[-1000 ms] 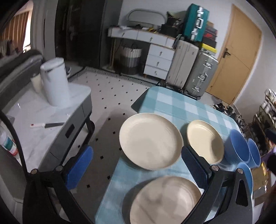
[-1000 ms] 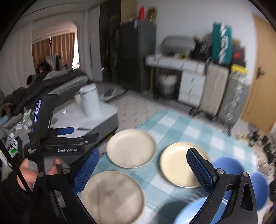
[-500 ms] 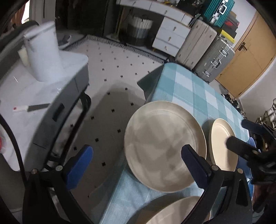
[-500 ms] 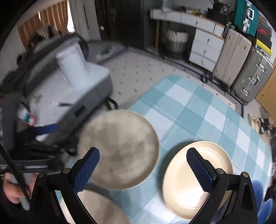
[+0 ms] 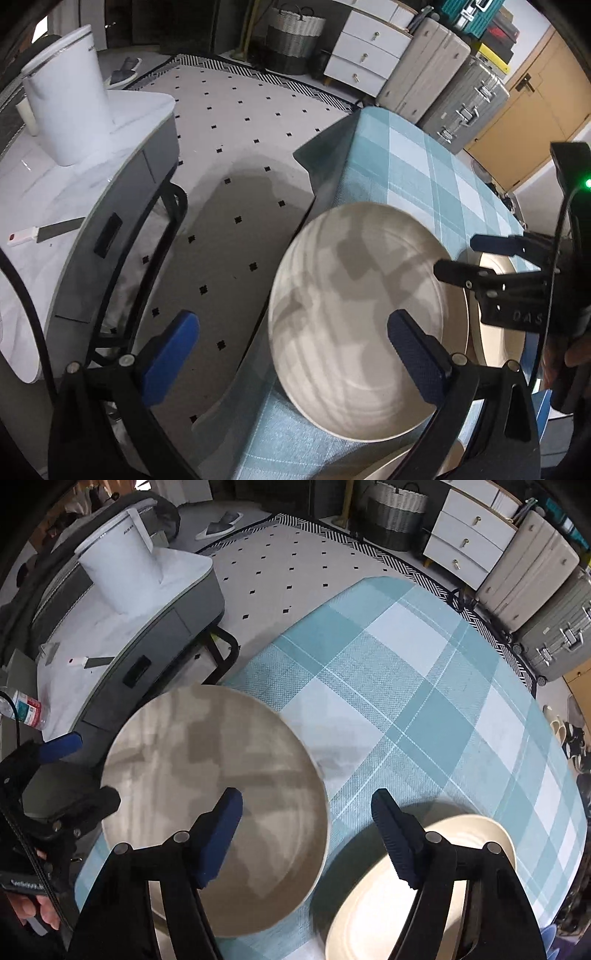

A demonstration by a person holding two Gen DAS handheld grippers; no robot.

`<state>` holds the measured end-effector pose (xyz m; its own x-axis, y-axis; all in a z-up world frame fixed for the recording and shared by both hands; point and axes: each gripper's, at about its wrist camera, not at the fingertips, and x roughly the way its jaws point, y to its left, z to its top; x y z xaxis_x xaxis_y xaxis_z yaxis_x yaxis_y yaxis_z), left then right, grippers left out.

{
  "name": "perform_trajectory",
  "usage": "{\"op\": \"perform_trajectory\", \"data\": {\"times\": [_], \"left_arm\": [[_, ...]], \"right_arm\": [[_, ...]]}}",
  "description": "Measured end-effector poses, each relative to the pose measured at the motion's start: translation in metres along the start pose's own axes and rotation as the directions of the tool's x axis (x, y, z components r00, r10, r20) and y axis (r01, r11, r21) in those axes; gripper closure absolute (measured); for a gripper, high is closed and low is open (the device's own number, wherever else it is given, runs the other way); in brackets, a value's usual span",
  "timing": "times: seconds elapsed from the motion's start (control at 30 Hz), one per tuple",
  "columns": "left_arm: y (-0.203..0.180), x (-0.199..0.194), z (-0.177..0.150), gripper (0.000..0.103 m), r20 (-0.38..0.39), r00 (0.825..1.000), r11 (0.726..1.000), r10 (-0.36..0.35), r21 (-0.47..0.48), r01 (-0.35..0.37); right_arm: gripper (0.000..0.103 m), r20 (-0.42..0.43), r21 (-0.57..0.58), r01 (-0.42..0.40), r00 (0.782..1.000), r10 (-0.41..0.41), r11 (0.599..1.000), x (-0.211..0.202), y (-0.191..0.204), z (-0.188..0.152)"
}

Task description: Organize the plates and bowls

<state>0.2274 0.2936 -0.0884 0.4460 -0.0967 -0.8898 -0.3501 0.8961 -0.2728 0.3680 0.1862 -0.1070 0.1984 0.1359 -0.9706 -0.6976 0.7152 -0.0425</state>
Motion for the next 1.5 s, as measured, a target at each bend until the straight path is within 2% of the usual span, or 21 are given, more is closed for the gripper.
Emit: {"op": "perform_trajectory", "data": {"times": [0.17,0.3,0.37,0.47,0.67,0.73,0.8,0.87,0.9,0.93,1.0,1.2,1.3,1.4,1.5], "left_arm": [[0.002,0.013,0.001,0.001,-0.033,0.999,1.0,-0.004,-0.008,0.004],[0.002,0.018,0.0,0.001,-0.044,0.999,1.0,-0.018,-0.01,0.017],[0.002,0.021,0.0,0.002,-0.05,0.999,1.0,-0.018,-0.006,0.018],[0.001,0.023,0.0,0.002,-0.06,0.998,1.0,-0.024,-0.007,0.024],[0.004,0.024,-0.002,0.004,-0.06,0.998,1.0,-0.004,-0.003,0.004],[0.006,0.027,-0.002,0.017,-0.069,0.998,1.0,-0.007,-0.013,0.007],[0.007,0.031,-0.003,0.022,-0.088,0.996,1.0,-0.016,-0.02,0.014],[0.006,0.033,-0.004,0.023,-0.091,0.996,1.0,-0.005,-0.011,0.004],[0.005,0.033,-0.004,0.028,-0.091,0.996,1.0,0.0,-0.006,0.0],[0.004,0.034,-0.005,0.038,-0.092,0.996,1.0,0.001,-0.003,-0.001],[0.004,0.035,-0.005,0.045,-0.103,0.995,1.0,-0.002,-0.006,0.002],[0.0,0.033,-0.006,0.054,-0.093,0.996,1.0,0.006,0.007,-0.006],[-0.001,0.032,-0.007,0.055,-0.095,0.995,1.0,0.025,0.001,-0.025],[-0.005,0.031,-0.007,0.064,-0.101,0.995,1.0,0.024,0.011,-0.023],[-0.008,0.031,-0.008,0.065,-0.106,0.994,0.999,0.032,0.019,-0.031]], "right_arm": [[0.033,-0.017,-0.009,0.004,1.0,-0.004,1.0,0.01,0.001,0.001],[0.05,-0.037,0.018,-0.001,0.999,0.002,1.0,0.021,-0.001,0.001],[0.05,-0.038,0.037,-0.023,0.999,0.024,0.999,0.023,0.001,0.001],[0.051,-0.059,0.041,-0.009,0.998,0.011,0.999,0.032,0.003,-0.001],[0.062,-0.068,0.071,-0.009,0.998,0.014,0.997,0.035,-0.001,-0.005],[0.069,-0.064,0.079,-0.007,0.998,0.013,0.997,0.034,-0.002,-0.007],[0.071,-0.061,0.081,-0.008,0.998,0.013,0.997,0.033,-0.001,-0.009],[0.077,-0.054,0.078,0.011,0.999,-0.007,0.997,0.031,-0.001,-0.01],[0.078,-0.05,0.079,0.017,0.999,-0.013,0.997,0.03,-0.001,-0.01],[0.078,-0.048,0.082,0.02,0.999,-0.016,0.996,0.029,-0.001,-0.011],[0.079,-0.046,0.088,0.02,0.999,-0.016,0.996,0.028,-0.002,-0.012],[0.082,-0.037,0.1,0.017,0.999,-0.014,0.995,0.024,-0.005,-0.015],[0.086,-0.028,0.097,0.03,0.999,-0.027,0.995,0.021,-0.006,-0.017],[0.087,-0.029,0.101,0.022,0.999,-0.019,0.995,0.019,-0.006,-0.018],[0.088,-0.028,0.098,0.028,0.999,-0.025,0.995,0.017,-0.006,-0.02]]}}
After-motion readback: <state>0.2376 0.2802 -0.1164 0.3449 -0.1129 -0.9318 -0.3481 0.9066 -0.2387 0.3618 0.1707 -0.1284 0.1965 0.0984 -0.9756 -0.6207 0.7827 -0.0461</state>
